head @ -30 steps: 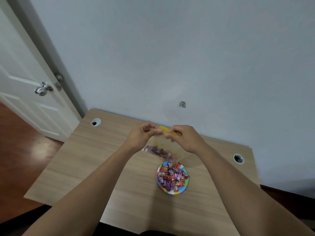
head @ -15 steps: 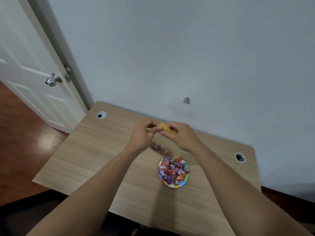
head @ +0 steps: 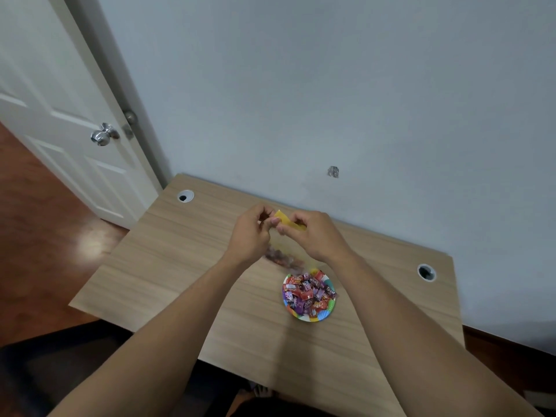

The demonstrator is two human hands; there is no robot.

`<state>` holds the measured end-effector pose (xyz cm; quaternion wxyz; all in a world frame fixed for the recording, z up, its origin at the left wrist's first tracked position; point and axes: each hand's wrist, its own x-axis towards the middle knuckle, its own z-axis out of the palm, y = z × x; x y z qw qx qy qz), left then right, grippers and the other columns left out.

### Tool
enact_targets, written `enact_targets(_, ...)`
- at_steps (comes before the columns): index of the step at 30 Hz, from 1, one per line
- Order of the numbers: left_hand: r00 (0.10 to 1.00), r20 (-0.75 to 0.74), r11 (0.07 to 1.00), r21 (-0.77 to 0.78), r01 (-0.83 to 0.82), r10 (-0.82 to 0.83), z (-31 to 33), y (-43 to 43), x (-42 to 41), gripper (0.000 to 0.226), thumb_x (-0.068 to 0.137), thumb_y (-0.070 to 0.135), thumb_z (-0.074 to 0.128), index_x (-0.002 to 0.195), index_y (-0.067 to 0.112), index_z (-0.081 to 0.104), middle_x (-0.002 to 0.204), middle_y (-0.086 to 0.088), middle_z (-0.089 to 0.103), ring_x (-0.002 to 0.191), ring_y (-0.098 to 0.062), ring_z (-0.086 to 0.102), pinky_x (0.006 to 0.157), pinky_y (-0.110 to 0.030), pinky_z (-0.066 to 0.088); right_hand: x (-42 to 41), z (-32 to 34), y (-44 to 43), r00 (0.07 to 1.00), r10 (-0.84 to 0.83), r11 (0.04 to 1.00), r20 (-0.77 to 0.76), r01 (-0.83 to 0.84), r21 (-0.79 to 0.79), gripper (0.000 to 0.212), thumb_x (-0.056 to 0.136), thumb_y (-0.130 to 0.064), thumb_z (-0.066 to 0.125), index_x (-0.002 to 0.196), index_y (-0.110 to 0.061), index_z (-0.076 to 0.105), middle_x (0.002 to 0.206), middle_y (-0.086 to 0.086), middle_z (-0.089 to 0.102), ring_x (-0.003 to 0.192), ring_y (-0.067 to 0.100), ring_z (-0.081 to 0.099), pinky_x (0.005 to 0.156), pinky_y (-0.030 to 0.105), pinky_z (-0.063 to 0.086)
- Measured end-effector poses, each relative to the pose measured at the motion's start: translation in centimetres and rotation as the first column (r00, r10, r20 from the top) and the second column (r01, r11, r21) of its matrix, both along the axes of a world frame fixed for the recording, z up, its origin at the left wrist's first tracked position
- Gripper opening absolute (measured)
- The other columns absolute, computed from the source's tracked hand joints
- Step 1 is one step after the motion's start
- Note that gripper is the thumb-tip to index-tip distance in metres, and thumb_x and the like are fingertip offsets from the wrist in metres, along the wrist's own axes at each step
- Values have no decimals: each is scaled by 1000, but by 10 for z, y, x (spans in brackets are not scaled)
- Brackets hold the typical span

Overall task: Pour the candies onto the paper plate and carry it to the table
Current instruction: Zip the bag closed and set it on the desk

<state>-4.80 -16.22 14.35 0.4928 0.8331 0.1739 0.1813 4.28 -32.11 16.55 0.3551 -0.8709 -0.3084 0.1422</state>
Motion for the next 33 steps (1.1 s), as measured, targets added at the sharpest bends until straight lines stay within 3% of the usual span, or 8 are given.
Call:
enact_targets(6,984,28,983,-38,-177,178,4,12,-4,10,100,8,64,93,7,71,81,-7,73,65,-9,60,56,-11,45,3,3,1,997,44,997,63,-40,-64,36,90,-58,77,85,-22,77,72,-2,71,60,13,53,61,36,43)
enact_targets(9,966,27,965,-68,-253,255,6,25,-7,11,100,11,64,91,8,70,80,-6,72,66,-10,58,60,-16,45,3,0,-1,997,50,997,56,-47,-63,33,90,-57,78,89,-24,79,81,-4,76,72,18,67,70,42,55)
enact_targets(13,944,-2,939,-100,-329,331,8,44,-15,12,101,13,65,95,5,70,81,-3,69,65,2,57,62,-8,43,3,-4,-2,997,61,995,54,-56,-87,34,91,-59,76,88,-25,79,85,-5,77,69,13,63,74,44,57)
enact_targets(16,931,-21,925,-108,-364,364,6,56,-21,14,102,15,64,96,4,70,82,-2,70,72,-10,58,60,-7,41,1,-7,-1,996,76,991,51,-70,-112,35,91,-61,74,89,-26,79,86,-7,76,79,16,69,76,45,58)
enact_targets(21,912,-43,907,-101,-409,407,0,66,-34,15,103,15,63,94,4,69,81,0,67,68,-11,55,58,-8,40,-5,-13,1,992,104,986,78,-92,-142,38,92,-61,74,89,-24,81,80,-4,74,68,14,61,63,37,47)
enact_targets(25,914,-39,907,-114,-406,405,-7,72,-44,13,103,16,64,94,9,70,84,-1,69,77,-14,60,61,-8,41,-8,-19,2,967,161,974,195,-124,-192,49,91,-68,68,79,-22,77,67,-7,67,65,16,61,62,41,51)
enact_targets(30,926,-59,915,-139,-378,373,-16,83,-52,15,102,21,64,93,10,69,83,-1,71,82,-21,65,77,-32,51,-8,-19,5,902,284,934,324,-185,-305,58,97,-72,55,72,-21,63,67,-3,68,65,22,63,60,44,54)
enact_targets(33,927,-72,915,-147,-376,369,-20,84,-56,17,102,22,64,91,10,69,84,-7,72,80,-18,63,78,-33,50,-7,-20,6,888,339,913,311,-230,-337,51,100,-66,56,79,-21,66,74,-3,72,71,22,65,63,42,56)
